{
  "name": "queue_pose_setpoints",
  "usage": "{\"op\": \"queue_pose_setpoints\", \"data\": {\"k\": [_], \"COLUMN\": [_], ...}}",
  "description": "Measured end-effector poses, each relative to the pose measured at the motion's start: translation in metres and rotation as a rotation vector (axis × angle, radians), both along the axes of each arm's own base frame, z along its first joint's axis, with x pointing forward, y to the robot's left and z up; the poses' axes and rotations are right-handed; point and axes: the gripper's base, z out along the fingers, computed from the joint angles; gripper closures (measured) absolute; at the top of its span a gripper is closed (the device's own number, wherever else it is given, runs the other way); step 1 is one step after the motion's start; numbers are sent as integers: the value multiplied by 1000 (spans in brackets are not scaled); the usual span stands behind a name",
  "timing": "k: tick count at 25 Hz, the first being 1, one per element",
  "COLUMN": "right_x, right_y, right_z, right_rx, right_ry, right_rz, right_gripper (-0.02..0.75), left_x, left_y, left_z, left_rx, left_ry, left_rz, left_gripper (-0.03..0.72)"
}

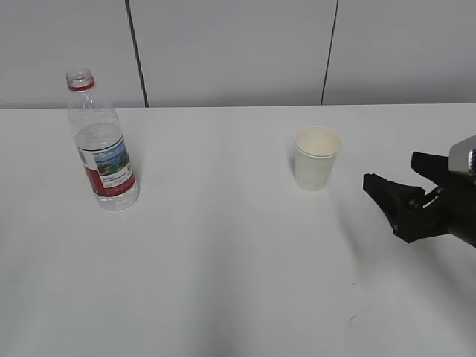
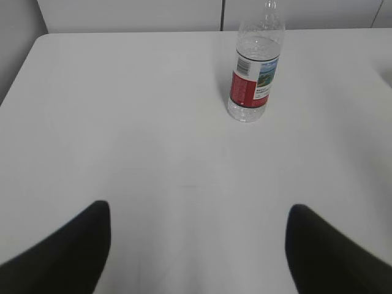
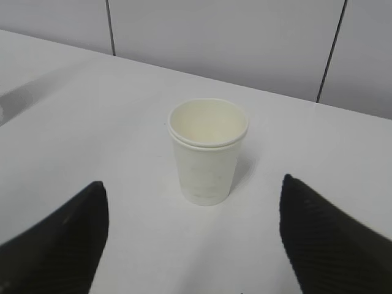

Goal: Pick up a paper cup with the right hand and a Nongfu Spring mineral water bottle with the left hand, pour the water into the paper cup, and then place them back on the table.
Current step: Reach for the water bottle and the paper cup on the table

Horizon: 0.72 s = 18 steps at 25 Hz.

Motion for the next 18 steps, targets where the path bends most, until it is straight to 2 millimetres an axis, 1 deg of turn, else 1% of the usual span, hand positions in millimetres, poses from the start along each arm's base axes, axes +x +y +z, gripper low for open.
{"op": "queue_pose_setpoints", "data": {"k": [3, 6, 11, 18], "right_x": [7, 17, 38, 61], "right_y": [1, 1, 2, 4], "right_z": [-5, -10, -24, -43], "right_rx": [-9, -16, -3, 2], "right_ry": [6, 6, 0, 12], "right_rz": [14, 22, 31, 53], "right_gripper": [85, 85, 85, 85], "left_x": [0, 0, 0, 0], "left_y": [0, 0, 0, 0], "left_z": [0, 0, 0, 0], "left_rx": [0, 0, 0, 0], "left_ry": [0, 0, 0, 0], "left_rz": [0, 0, 0, 0], "left_gripper": [162, 162, 162, 162]}}
